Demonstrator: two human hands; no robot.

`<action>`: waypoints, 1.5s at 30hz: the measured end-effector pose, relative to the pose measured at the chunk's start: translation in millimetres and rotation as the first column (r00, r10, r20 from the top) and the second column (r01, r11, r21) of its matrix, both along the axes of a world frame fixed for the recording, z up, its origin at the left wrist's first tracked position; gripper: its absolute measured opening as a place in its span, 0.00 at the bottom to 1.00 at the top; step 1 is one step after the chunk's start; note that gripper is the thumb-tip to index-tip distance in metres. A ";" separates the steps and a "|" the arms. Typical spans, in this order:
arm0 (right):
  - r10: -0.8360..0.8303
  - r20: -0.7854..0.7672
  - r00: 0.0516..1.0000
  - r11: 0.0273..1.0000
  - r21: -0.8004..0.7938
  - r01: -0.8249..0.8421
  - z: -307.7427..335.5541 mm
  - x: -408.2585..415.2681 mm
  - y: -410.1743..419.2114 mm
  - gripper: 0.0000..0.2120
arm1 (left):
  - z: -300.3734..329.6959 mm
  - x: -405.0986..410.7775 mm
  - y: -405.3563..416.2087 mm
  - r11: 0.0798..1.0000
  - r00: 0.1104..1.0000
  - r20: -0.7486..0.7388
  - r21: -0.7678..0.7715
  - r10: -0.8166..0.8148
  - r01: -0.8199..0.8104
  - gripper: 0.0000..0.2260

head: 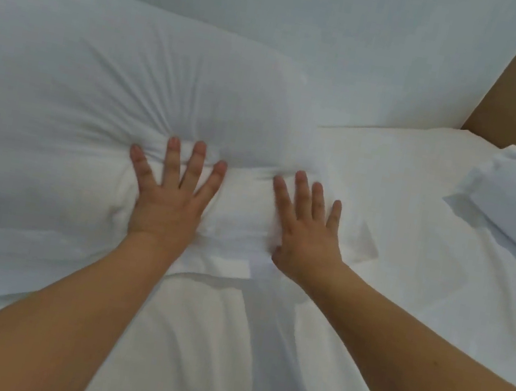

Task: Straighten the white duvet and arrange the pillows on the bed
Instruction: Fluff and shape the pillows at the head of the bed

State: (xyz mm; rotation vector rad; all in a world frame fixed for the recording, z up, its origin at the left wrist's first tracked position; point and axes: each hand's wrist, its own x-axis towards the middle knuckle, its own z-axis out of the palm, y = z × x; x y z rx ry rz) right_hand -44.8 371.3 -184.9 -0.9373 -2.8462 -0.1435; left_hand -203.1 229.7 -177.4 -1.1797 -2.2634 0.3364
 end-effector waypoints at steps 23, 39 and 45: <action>-0.024 0.134 0.991 0.990 0.142 0.005 91.6 28.0 -36.3 0.08 | 5.9 62.2 -37.8 0.993 0.997 0.070 0.116 0.018 -0.026 0.31; -0.539 0.421 0.730 0.811 0.024 0.585 195.5 498.1 -86.2 0.05 | 108.9 409.2 -78.2 0.943 0.942 0.084 0.107 -0.324 0.315 0.41; -0.457 0.083 0.886 0.886 -0.043 0.461 157.1 522.9 -123.4 0.29 | 114.0 418.5 -68.0 0.951 0.942 0.133 0.015 -0.308 0.309 0.36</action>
